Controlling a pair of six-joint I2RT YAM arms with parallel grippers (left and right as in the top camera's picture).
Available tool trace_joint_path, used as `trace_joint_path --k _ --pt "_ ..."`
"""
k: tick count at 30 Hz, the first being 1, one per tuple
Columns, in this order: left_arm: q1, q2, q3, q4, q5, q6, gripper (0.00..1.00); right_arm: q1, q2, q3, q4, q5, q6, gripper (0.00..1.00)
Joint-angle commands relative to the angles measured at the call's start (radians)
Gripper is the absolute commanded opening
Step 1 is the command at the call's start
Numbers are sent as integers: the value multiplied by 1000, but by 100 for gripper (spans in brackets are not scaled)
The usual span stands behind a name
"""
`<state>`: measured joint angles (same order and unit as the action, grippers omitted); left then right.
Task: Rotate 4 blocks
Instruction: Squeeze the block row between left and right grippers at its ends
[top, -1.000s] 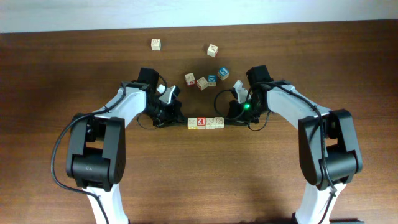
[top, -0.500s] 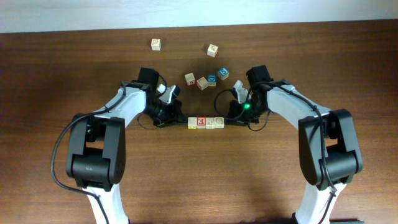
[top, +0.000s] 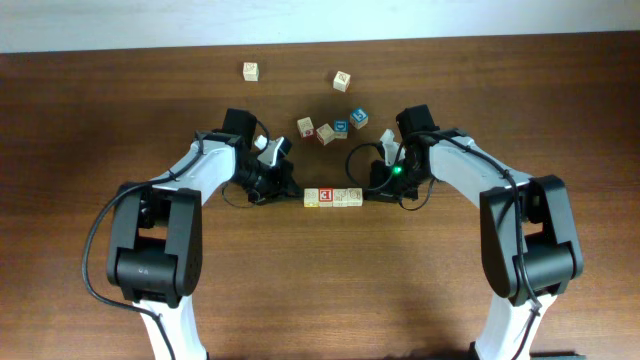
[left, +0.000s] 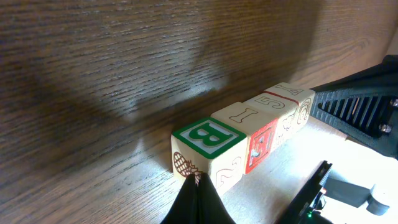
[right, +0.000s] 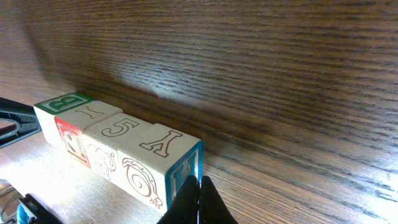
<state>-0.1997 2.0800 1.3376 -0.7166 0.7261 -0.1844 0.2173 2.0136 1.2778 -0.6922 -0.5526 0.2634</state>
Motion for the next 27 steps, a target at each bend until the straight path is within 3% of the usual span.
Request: trace_joint_path --k 1,27 --pt "-3 3 -9 2 21 -6 0 12 7 18 0 12 6 4" --pt "-3 3 -9 21 -45 -5 0 12 24 18 11 -23 -16 4"
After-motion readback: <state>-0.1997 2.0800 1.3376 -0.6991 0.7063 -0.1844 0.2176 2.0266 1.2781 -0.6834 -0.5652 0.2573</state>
